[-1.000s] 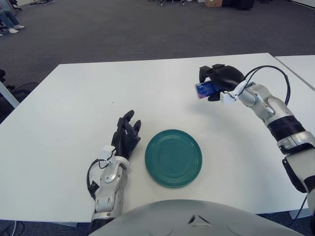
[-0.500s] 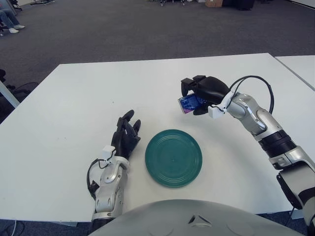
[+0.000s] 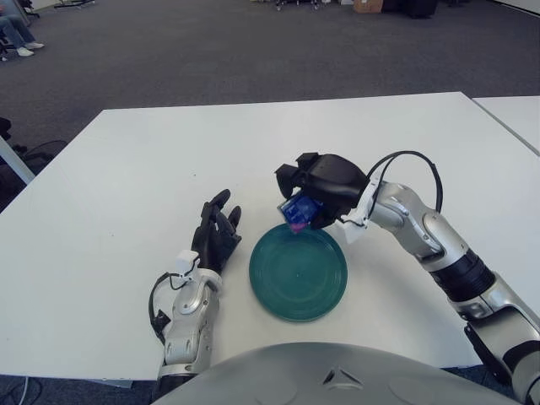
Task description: Put the gum into the plate.
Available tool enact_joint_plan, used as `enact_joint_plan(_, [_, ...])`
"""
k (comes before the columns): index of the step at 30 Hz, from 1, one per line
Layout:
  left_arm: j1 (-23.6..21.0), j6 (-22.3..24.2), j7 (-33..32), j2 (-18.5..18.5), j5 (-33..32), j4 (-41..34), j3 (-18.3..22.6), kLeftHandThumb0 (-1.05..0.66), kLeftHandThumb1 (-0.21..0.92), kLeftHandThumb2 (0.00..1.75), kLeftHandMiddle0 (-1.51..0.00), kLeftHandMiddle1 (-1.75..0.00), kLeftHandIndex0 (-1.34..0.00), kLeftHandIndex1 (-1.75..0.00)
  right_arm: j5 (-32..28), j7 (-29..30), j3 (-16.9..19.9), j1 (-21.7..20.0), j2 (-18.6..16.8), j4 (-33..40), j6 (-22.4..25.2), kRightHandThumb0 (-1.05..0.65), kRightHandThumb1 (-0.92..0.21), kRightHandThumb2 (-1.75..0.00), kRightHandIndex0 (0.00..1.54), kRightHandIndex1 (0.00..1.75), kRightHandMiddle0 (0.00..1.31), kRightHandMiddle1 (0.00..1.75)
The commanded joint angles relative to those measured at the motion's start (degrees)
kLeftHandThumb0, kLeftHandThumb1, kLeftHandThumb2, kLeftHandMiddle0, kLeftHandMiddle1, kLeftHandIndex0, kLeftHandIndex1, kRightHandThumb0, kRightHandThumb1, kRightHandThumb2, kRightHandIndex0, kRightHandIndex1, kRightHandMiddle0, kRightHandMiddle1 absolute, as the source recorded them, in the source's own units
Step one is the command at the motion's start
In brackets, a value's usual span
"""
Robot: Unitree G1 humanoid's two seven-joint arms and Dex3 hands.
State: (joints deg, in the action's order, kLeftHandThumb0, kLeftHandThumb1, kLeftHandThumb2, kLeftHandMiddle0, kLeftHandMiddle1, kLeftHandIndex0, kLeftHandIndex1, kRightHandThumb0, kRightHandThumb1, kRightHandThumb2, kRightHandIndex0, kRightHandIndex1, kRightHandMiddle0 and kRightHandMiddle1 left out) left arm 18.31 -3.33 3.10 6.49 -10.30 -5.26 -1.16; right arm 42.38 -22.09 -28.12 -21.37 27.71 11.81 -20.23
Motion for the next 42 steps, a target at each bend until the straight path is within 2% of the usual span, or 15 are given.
enact_joint_plan(1, [-0.9,-0.6,-0.9,1.0,0.2,-0.1,-0.1,-0.9,0.92,1.0,-0.42,0.0,0.0,-0.66,1.0,-0.8,-0.7,1.6,0.9,0.8,-1.4,-0.44,-0.46,-1.14,1.09,1.75,0.51,1.75])
enact_joint_plan(14, [-0.3,0.2,-3.2,0.7,2.8,-1.6,-1.4,-0.89,0.92,1.0,-0.35,0.0,0.0,-0.63,0.7,-1.8,-2.5,1.9,0.5,-1.7,-6.3,-0.43,-0.5,-1.09,1.17,1.75,0.48,1.75])
enact_joint_plan(23, [-0.4,0.1,-3.6,0.6,2.5,-1.4,-1.5,-0.91,0.92,1.01,-0.36,0.0,0.0,-0.65,2.4,-0.7,-4.0,2.6,-0.2,-3.1,-9.2,-0.44,-0.44,-1.16,1.2,1.75,0.52,1.75])
enact_joint_plan(32, [-0.9,-0.8,-3.4,0.6,2.7,-0.7,-1.5,-0.9,0.92,1.03,-0.35,0.0,0.0,-0.66,2.0,-2.2,-5.9,1.8,0.1,-6.9,-11.9,-0.46,-0.39,-1.22,1.23,1.75,0.55,1.75])
enact_joint_plan(42, [-0.4,-1.0,-3.7,1.0,2.9,-1.6,-2.2,-0.87,0.92,1.03,-0.34,0.0,0.0,-0.65,1.8,-1.6,-5.9,1.5,-0.5,-9.3,-14.1,-0.47,-0.37,-1.25,1.22,1.75,0.57,1.75])
